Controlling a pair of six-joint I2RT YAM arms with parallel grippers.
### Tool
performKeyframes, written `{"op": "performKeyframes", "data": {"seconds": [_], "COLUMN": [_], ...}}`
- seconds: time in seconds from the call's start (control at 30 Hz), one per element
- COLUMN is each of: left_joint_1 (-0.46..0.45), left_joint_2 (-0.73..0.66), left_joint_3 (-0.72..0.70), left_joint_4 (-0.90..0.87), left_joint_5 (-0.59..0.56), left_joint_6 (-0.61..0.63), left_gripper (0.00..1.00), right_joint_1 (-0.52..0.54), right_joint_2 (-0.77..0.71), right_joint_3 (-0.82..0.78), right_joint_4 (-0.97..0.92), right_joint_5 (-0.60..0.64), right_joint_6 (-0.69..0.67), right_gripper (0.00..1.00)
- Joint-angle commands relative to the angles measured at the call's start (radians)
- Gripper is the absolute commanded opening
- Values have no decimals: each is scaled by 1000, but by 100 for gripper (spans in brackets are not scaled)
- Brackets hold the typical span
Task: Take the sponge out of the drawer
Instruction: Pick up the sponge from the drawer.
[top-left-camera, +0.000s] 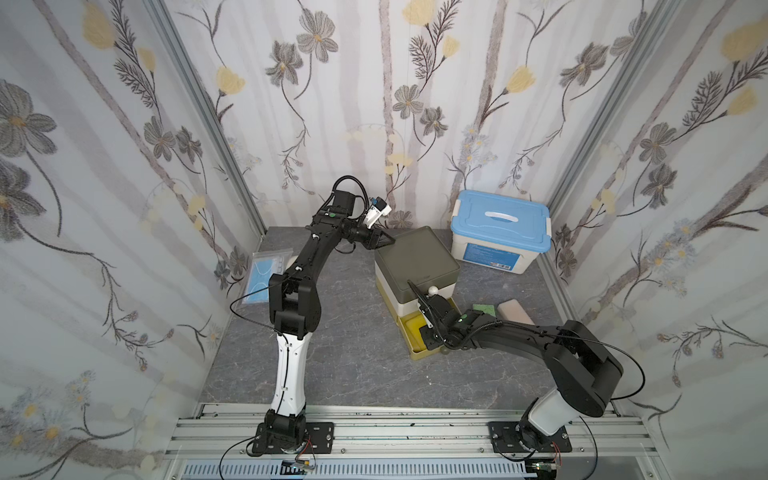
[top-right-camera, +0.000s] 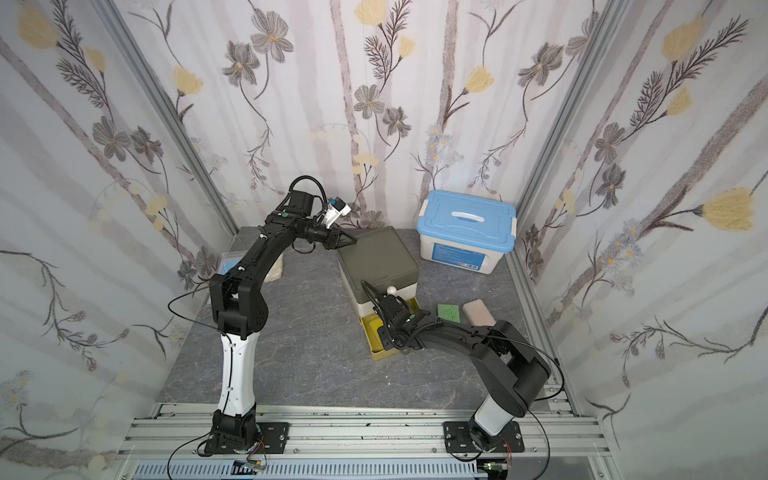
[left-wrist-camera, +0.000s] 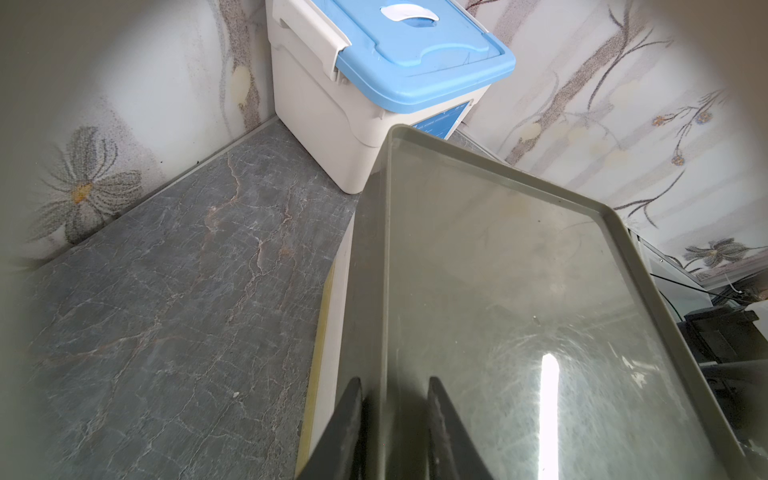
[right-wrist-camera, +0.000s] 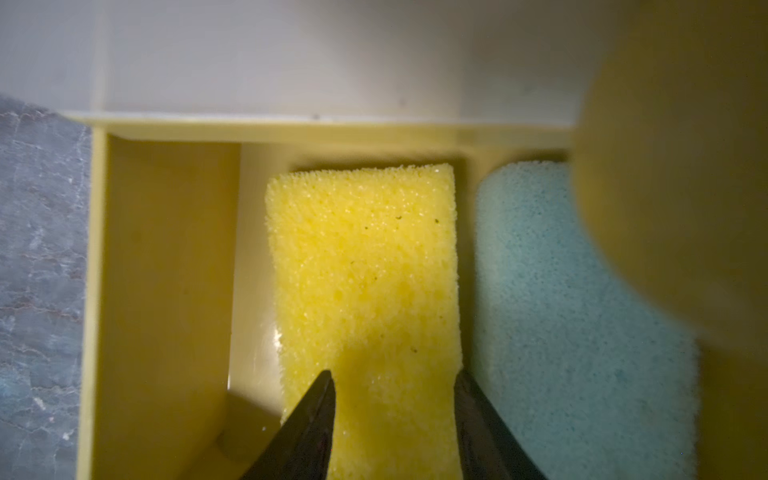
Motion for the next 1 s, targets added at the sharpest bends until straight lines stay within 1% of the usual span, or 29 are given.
{"op": "performKeyframes", "data": {"seconds": [0.0, 0.23, 0.3, 0.37, 0.43, 0.5, 0.53, 0.6, 0.7, 0.97], "left_joint_1": [-5, -4, -3, -4, -2, -1, -3, -1, -2, -4], "left_joint_2": [18, 19, 19, 19, 20, 18, 18, 18, 19, 18], "left_joint_3": [-13, -13, -13, -13, -13, -13, -13, -13, -13, -12], "left_joint_4": [-197, -199, -197, -197, -199, -197, -197, -197, -196, -196], "left_joint_5": [-92, -95, -95, -95, -95, -96, -94, -94, -91, -89], "left_joint_6": [41, 41, 42, 42, 42, 41, 40, 41, 39, 37], "left_gripper": [28, 27, 27, 27, 27, 27, 27, 27, 27, 27], "right_joint_1": [-4, -13, -14, -15, -18, -19, -19, -18, -19, -23], "right_joint_2": [26, 57, 64, 68, 72, 68, 63, 49, 21, -61], "right_joint_3": [5, 19, 19, 18, 21, 22, 22, 22, 59, 94], "right_joint_4": [31, 24, 24, 28, 28, 21, 18, 5, -20, -71], "right_joint_5": [-30, -41, -39, -39, -39, -37, -33, -28, -17, -9], "right_joint_6": [-19, -43, -44, -44, -45, -48, -50, -56, -67, -79], "right_gripper": [49, 49, 46, 36, 23, 11, 6, 0, 0, 0]}}
